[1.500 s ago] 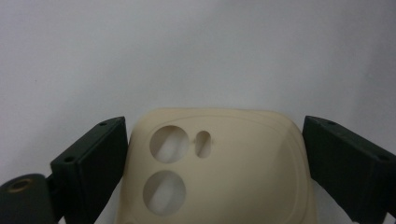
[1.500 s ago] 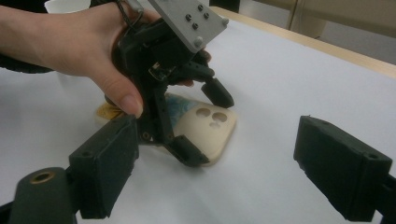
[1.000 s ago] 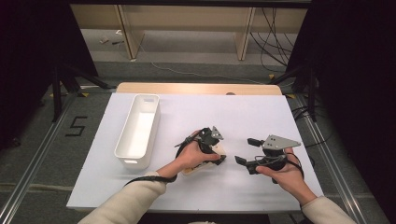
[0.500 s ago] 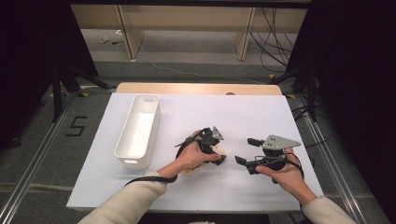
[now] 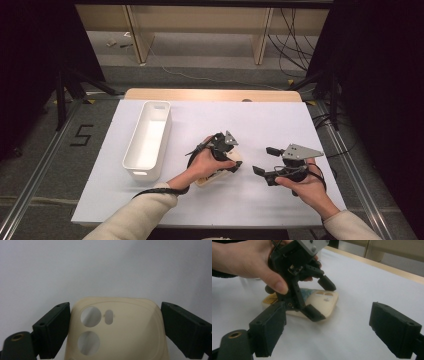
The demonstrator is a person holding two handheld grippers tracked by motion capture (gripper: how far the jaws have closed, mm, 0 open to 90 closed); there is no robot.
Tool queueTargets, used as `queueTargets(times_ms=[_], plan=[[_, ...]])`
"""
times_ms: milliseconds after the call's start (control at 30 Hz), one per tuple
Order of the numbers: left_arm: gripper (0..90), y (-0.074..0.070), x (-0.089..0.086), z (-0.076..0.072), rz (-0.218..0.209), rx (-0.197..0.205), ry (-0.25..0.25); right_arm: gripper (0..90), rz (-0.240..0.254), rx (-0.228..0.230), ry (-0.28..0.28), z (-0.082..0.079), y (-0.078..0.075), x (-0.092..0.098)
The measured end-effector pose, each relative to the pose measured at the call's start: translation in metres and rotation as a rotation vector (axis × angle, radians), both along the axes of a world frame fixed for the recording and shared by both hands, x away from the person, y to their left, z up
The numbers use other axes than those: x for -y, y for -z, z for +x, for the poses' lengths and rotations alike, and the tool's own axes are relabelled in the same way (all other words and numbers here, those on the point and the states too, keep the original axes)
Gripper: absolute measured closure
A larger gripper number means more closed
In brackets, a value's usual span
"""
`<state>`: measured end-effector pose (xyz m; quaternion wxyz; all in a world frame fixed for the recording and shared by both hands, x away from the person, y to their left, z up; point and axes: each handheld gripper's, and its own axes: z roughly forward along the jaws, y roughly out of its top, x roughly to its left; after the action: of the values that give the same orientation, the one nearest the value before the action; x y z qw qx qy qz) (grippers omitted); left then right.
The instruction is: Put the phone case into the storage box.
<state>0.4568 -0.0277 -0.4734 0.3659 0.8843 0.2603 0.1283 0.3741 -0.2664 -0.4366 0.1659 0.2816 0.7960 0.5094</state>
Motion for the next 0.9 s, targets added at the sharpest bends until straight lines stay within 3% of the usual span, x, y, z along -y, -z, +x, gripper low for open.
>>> queueTargets(times_ms=[900], plan=[[11.5,-0.051,-0.020,0.003,-0.169,0.135,-0.113,15.1,0.013,0.007,0.014,0.001,-0.001,0.002]])
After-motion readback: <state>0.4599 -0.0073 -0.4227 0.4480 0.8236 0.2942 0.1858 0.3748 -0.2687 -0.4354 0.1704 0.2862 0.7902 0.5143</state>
